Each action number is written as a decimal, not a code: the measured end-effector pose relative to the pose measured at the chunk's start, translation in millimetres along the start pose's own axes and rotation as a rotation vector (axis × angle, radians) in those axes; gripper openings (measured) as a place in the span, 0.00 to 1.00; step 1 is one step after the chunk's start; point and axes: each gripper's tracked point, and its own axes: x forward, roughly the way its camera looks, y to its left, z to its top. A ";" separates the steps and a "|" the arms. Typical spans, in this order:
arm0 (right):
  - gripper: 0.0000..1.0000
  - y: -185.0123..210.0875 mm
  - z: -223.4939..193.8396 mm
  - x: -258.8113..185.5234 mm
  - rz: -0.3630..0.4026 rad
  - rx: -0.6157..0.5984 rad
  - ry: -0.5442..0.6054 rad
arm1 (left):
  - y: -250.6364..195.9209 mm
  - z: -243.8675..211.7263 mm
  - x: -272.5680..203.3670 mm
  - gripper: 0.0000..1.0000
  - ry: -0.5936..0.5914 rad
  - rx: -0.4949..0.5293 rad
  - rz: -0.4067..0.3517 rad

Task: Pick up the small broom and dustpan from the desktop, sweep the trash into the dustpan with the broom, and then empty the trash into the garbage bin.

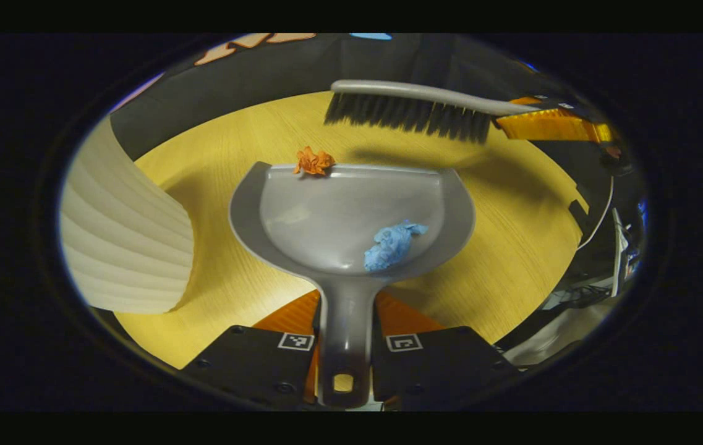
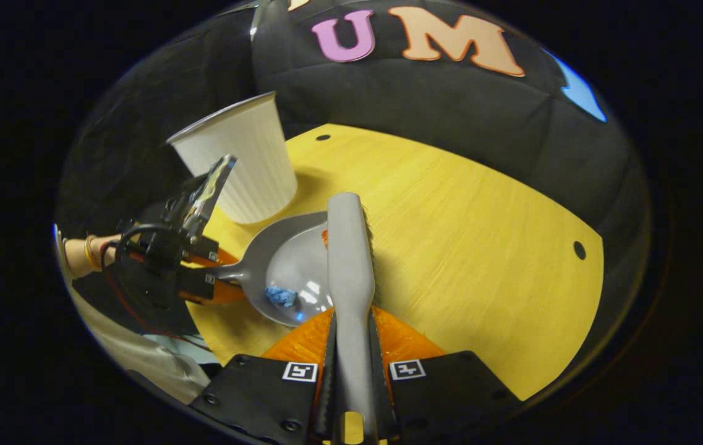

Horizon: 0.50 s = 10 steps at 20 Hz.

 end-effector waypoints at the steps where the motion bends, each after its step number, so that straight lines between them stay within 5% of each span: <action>1: 0.28 -11.4 -0.1 6.3 -0.039 0.009 0.017 | -0.2 -0.8 0.6 0.27 -0.001 -0.008 0.000; 6: 0.28 -15.2 4.5 66.0 -0.060 -0.014 0.154 | -0.1 -0.6 0.4 0.28 0.021 -0.005 0.003; 10: 0.28 25.6 6.1 71.6 0.077 -0.137 0.181 | -0.2 0.9 1.1 0.28 0.011 -0.014 0.004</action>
